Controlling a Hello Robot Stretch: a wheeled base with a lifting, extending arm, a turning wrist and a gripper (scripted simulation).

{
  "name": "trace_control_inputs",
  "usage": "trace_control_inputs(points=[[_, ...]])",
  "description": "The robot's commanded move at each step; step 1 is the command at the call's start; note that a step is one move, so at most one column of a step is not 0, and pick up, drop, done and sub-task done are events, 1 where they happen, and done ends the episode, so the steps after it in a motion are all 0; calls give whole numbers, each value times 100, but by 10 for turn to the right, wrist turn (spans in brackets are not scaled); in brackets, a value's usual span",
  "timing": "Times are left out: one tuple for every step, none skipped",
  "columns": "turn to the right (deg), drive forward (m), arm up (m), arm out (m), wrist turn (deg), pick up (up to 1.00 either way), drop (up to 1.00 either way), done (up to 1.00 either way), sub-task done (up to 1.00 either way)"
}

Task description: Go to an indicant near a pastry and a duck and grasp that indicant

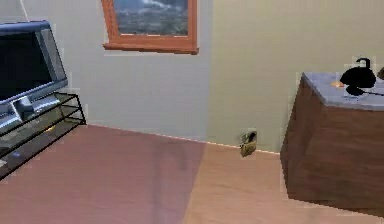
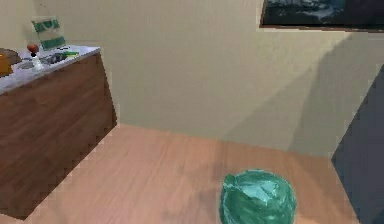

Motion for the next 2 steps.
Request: trace_control_inputs(points=[[0, 5, 0, 0, 0, 0, 0, 0, 0], [450, 0, 0, 0, 0, 0, 0, 0, 0]])
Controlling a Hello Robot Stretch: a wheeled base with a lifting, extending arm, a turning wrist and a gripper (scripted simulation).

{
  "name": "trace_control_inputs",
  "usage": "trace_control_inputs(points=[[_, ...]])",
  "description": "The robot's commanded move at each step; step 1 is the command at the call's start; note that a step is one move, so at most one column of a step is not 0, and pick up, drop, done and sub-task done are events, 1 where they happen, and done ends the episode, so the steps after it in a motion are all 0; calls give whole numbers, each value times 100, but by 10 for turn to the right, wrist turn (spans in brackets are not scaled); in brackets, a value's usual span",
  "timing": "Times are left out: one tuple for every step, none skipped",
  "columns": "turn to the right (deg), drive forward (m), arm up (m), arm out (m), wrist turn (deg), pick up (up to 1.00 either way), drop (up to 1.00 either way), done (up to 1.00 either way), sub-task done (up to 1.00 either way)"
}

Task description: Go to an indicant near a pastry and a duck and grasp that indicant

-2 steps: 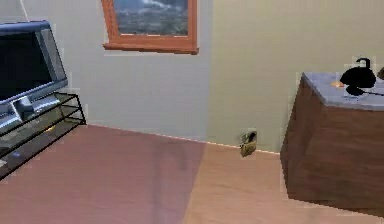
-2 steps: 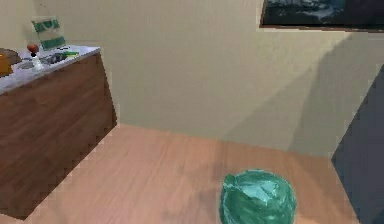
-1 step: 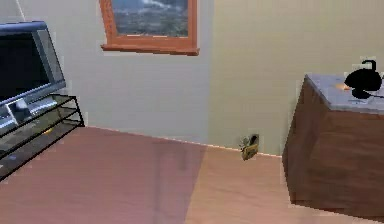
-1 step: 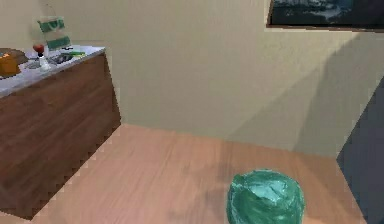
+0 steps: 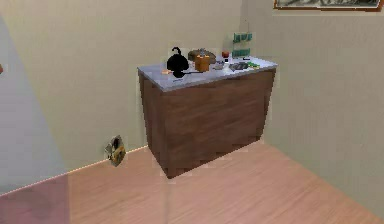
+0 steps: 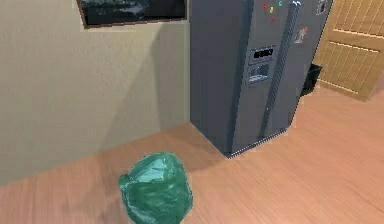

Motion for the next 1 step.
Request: trace_control_inputs(points=[[150, 0, 0, 0, 0, 0, 0, 0, 0]])
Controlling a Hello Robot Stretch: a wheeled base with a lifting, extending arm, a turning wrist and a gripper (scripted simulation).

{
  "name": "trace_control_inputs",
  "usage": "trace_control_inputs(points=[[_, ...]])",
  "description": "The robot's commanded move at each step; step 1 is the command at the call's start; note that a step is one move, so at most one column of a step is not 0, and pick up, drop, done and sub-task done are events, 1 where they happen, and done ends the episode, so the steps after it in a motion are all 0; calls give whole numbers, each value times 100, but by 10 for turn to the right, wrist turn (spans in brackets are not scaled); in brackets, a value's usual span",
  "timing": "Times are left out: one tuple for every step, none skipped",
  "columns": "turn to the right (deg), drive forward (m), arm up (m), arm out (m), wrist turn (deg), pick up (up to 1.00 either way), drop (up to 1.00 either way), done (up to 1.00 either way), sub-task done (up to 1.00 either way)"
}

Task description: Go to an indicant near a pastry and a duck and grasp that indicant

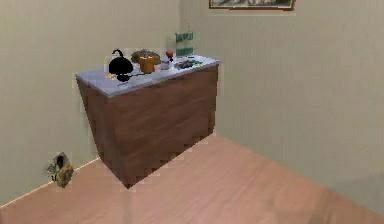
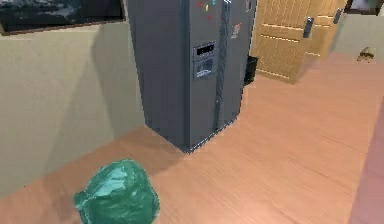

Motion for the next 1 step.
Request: trace_control_inputs(points=[[0, 95, 0, 0, 0, 0, 0, 0, 0]])
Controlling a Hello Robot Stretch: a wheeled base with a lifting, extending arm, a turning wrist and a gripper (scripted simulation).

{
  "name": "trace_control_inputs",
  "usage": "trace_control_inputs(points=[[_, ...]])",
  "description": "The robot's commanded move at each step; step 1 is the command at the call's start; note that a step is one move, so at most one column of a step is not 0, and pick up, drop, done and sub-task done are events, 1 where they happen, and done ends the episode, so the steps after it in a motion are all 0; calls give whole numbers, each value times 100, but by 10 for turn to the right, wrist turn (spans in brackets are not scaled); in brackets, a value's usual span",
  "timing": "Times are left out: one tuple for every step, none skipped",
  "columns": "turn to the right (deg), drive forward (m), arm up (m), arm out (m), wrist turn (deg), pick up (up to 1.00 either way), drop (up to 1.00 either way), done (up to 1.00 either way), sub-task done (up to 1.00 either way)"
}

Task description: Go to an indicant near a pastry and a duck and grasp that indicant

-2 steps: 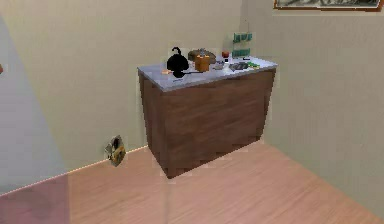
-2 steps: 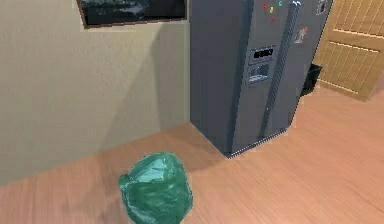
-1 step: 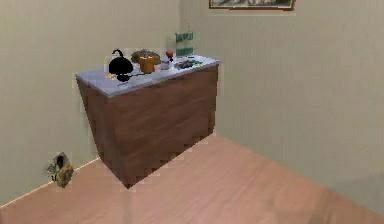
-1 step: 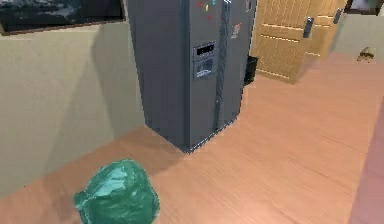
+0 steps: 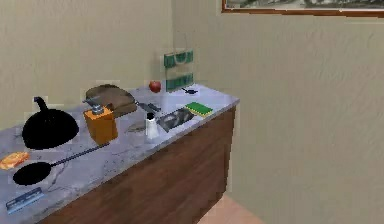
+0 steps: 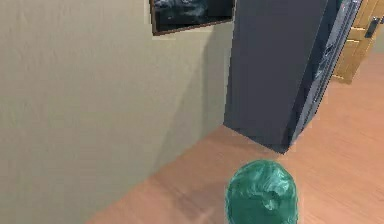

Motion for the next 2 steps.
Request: trace_control_inputs(points=[[450, 0, 0, 0, 0, 0, 0, 0, 0], [0, 5, 0, 0, 0, 0, 0, 0, 0]])
